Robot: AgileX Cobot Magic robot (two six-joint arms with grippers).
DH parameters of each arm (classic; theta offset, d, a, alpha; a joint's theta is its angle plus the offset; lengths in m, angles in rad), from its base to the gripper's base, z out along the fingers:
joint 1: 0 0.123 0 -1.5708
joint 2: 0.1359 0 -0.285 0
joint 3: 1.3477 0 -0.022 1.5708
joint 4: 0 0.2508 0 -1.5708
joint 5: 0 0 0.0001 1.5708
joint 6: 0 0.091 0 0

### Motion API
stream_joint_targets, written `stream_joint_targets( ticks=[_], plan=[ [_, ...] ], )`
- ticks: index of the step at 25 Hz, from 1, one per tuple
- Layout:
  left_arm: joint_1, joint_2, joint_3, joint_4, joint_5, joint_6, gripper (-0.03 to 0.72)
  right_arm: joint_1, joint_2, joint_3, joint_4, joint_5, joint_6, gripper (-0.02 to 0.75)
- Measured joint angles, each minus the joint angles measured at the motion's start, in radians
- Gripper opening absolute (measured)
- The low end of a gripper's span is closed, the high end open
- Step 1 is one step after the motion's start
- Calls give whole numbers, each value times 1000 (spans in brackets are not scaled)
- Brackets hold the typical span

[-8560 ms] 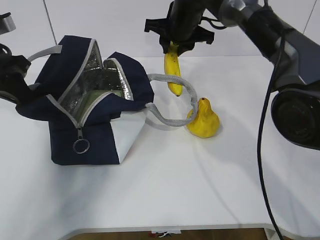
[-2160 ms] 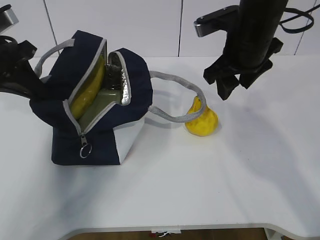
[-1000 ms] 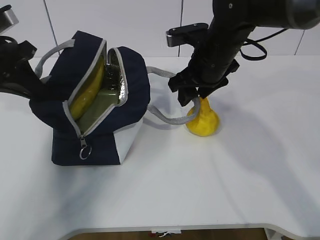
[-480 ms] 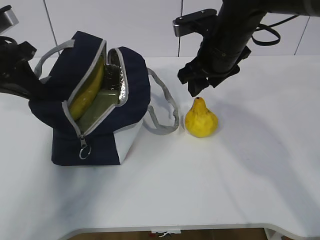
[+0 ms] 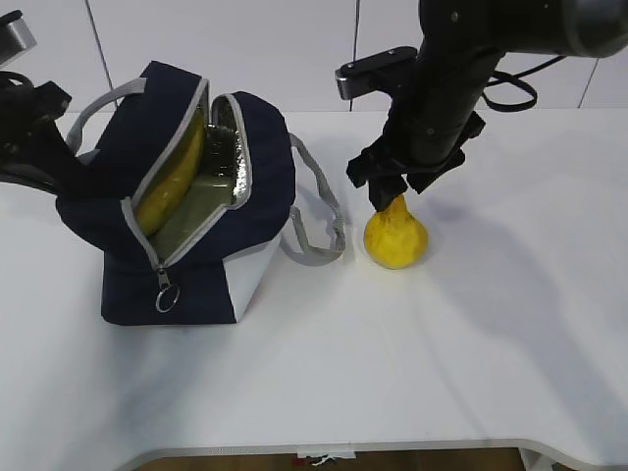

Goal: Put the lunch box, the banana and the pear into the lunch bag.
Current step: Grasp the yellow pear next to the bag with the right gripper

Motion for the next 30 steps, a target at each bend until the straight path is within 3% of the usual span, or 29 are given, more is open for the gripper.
stream_joint_targets(
  ticks=[20, 22, 26, 30],
  plan=[
    [0, 0, 0, 2, 0, 0, -7, 0, 66, 0, -24, -31, 6, 468],
    [0, 0, 0, 2, 0, 0, -7, 0, 66, 0, -24, -31, 6, 439],
    [0, 0, 0, 2, 0, 0, -7, 0, 66, 0, -25, -31, 8, 303],
    [0, 0, 0, 2, 0, 0, -7, 0, 66, -6, -25, -17, 8, 246]
  ],
)
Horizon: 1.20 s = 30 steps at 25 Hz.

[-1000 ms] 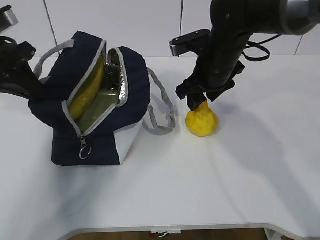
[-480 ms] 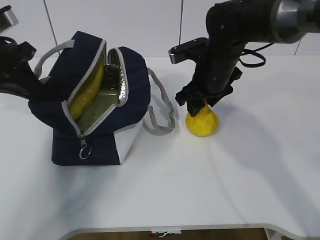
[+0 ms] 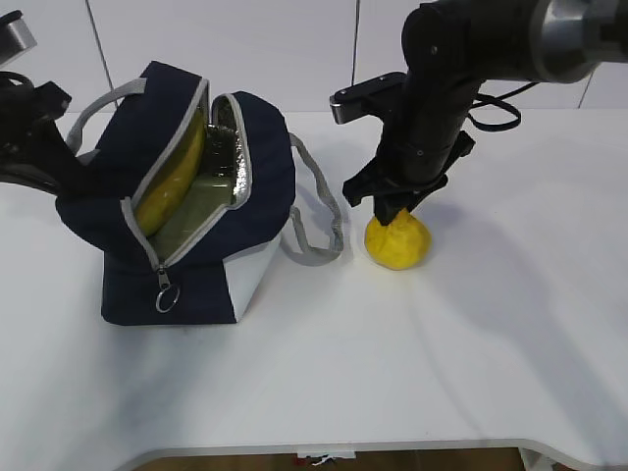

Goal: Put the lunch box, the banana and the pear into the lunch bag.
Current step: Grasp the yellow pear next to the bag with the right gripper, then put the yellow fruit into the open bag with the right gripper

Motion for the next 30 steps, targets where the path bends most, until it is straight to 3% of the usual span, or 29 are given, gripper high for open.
stream_joint_targets(
  ticks=[5, 13, 18, 25, 30],
  plan=[
    [0, 0, 0, 0, 0, 0, -7, 0, 4, -64, 0, 139, 0, 244],
    [0, 0, 0, 0, 0, 0, -7, 0, 4, -326, 72, 276, 0, 242],
    [0, 0, 0, 0, 0, 0, -7, 0, 4, -474, 310, 287, -47, 241],
    [0, 0, 0, -2, -8, 0, -7, 0, 36, -503, 690, 268, -86, 241],
    [0, 0, 0, -21, -8, 0, -7, 0, 100, -503, 785, 197, -111, 242]
  ],
)
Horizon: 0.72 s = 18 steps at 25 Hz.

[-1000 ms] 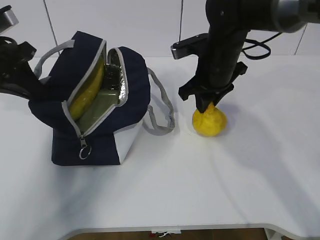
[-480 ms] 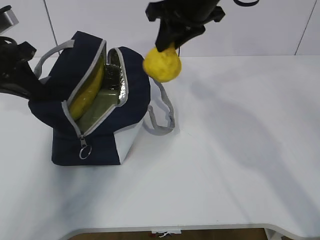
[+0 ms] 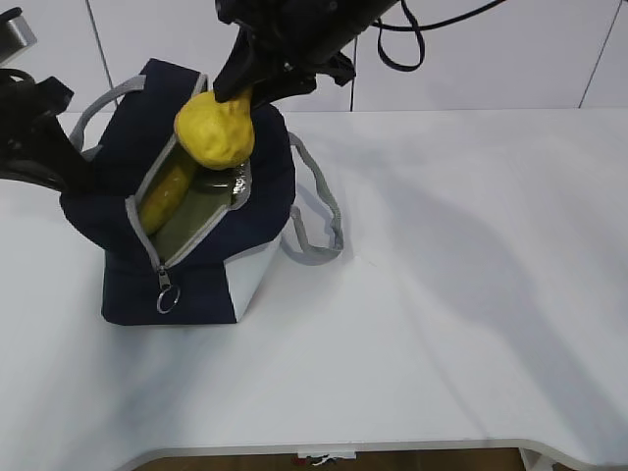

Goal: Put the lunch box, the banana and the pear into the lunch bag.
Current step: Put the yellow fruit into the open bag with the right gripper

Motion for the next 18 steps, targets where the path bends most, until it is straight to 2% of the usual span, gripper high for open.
stream_joint_targets(
  ticks=[4, 7, 9, 12, 14, 18],
  plan=[
    [0, 0, 0, -14, 0, 0, -7, 0, 49, 0, 6, -32, -31, 246],
    [0, 0, 0, -17, -2, 0, -7, 0, 75, 0, 18, -46, -50, 277],
    [0, 0, 0, -17, -1, 0, -7, 0, 91, 0, 49, -53, -70, 323],
    [0, 0, 0, -17, -2, 0, -7, 0, 100, 0, 92, -60, -97, 456],
    [0, 0, 0, -17, -3, 0, -7, 0, 100, -4, 97, -60, -101, 516],
    [0, 0, 0, -17, -3, 0, -7, -4, 100, -33, 41, 11, -105, 551]
  ],
)
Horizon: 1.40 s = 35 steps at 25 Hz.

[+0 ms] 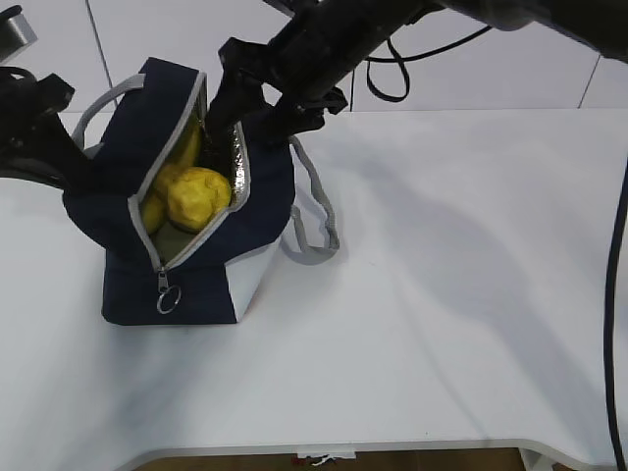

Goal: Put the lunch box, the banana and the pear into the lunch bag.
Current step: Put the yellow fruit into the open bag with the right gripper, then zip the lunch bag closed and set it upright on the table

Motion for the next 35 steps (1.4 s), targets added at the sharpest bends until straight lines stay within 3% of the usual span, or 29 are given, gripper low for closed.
stream_joint_targets(
  ticks=[5, 9, 19, 35],
  plan=[
    [0, 0, 0, 0, -6, 0, -7, -5, 0, -45, -223, 68, 79, 554],
    [0, 0, 0, 9, -14, 0, -7, -9, 0, -49, -313, 75, 115, 554],
    [0, 0, 0, 16, -20, 0, -7, -9, 7, -30, -322, 77, 125, 554],
    [0, 0, 0, 19, -33, 0, -7, -9, 54, 37, -222, 77, 129, 554]
  ],
)
